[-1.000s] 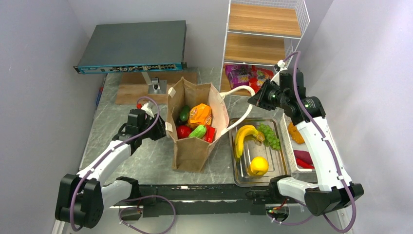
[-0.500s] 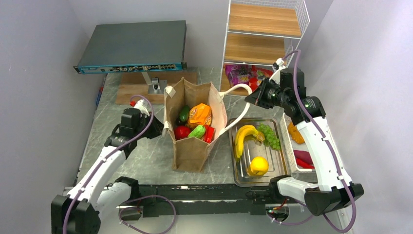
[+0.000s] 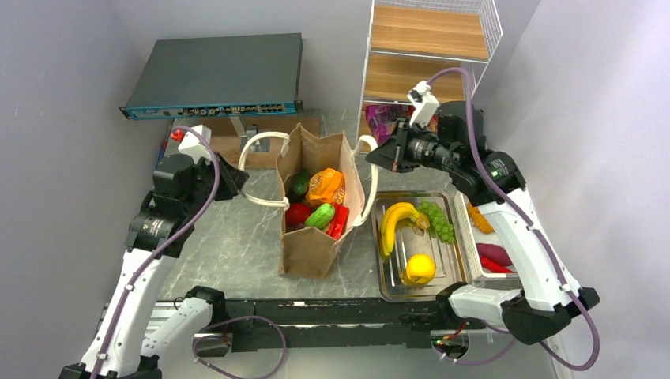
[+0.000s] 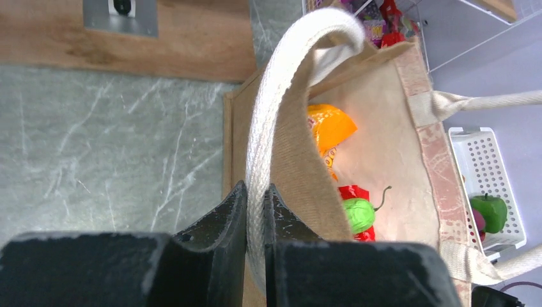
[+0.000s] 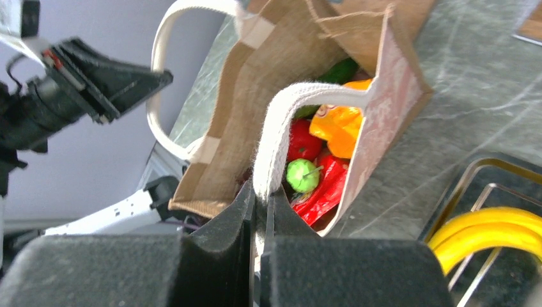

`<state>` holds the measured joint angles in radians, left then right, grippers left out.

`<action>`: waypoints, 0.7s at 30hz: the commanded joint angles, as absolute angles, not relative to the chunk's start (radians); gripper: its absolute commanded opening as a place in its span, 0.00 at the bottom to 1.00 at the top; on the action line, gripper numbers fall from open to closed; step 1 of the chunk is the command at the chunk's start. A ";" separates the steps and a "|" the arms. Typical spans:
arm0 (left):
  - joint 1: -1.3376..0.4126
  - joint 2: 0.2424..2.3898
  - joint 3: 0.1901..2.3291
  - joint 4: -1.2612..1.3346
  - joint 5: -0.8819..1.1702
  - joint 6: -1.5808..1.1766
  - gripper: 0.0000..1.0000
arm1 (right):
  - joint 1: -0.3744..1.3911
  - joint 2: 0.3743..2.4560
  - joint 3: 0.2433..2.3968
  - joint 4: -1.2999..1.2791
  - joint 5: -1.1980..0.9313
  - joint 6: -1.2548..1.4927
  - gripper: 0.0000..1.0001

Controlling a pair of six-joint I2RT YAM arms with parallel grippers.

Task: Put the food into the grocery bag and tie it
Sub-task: Tie the grocery bag at the center of the board.

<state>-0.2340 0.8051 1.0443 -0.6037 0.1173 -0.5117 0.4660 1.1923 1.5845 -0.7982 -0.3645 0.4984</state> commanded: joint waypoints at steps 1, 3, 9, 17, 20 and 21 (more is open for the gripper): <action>-0.236 0.837 1.165 -0.640 0.161 -0.423 0.08 | 0.568 1.222 1.659 -0.718 -0.308 0.460 0.00; -0.236 0.862 1.218 -0.651 0.192 -0.388 0.09 | 0.616 1.242 1.674 -0.722 -0.284 0.453 0.00; -0.236 0.964 1.399 -0.732 0.233 -0.301 0.09 | 0.745 1.295 1.703 -0.711 -0.220 0.416 0.00; -0.238 1.026 1.424 -0.699 0.329 -0.324 0.08 | 0.848 1.335 1.701 -0.638 -0.171 0.303 0.00; -0.247 1.028 1.417 -0.661 0.397 -0.316 0.08 | 0.854 1.323 1.673 -0.590 -0.172 0.262 0.00; -0.257 1.032 1.421 -0.660 0.405 -0.313 0.08 | 0.856 1.320 1.661 -0.572 -0.174 0.251 0.00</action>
